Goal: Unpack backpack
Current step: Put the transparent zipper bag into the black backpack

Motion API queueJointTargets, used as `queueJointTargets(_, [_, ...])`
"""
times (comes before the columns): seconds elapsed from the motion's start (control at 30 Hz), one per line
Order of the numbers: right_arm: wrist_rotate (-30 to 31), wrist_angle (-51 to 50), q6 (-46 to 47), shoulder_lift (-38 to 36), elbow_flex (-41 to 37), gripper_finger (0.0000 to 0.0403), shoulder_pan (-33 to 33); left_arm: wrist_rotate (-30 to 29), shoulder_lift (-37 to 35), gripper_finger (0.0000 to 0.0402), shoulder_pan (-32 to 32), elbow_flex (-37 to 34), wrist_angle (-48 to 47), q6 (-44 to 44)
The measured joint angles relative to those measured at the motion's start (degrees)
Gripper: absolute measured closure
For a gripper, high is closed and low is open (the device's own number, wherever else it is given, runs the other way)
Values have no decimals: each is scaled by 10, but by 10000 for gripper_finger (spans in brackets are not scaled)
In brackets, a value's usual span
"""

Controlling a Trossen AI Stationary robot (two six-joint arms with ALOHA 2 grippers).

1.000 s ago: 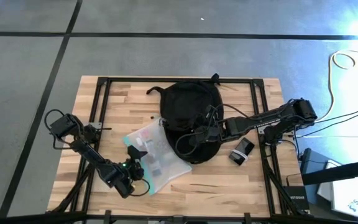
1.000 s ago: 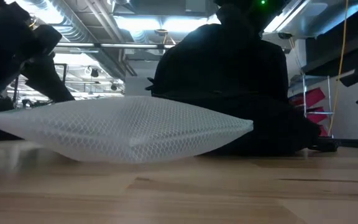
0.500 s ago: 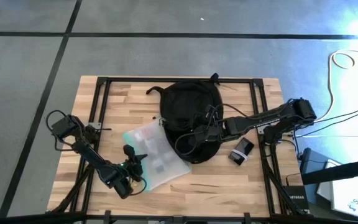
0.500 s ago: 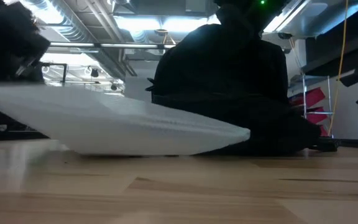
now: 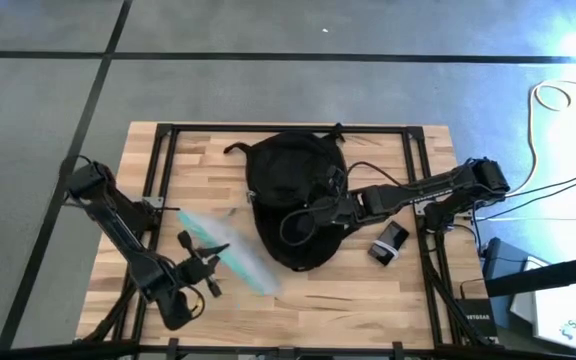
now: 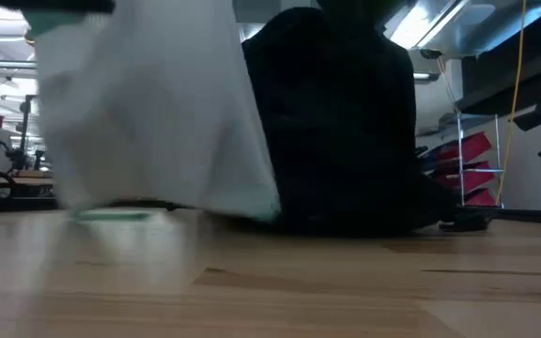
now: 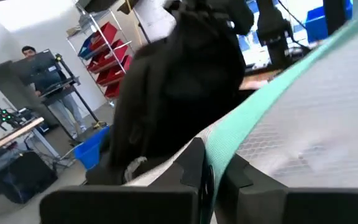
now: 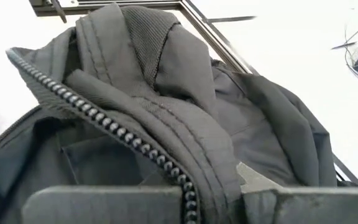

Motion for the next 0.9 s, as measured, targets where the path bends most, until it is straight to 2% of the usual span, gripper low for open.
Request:
queueJointTargets(0.23, [-2, 11, 1, 8, 0, 400, 0, -3, -39, 402, 6, 55, 24, 38])
queueJointTargets(0.4, [-18, 51, -12, 15, 0, 400, 0, -5, -43, 402, 14, 93, 91, 112])
queueJointTargets(0.57, [-30, 80, -28, 17, 0, 400, 0, -6, -43, 402, 37, 97, 179, 180])
queueJointTargets(0.7, [-31, 87, -28, 17, 0, 400, 0, -5, -43, 402, 67, 97, 218, 159])
queueJointTargets(0.9, [-42, 98, -28, 21, 0, 400, 0, 35, -43, 402, 111, 97, 316, 132])
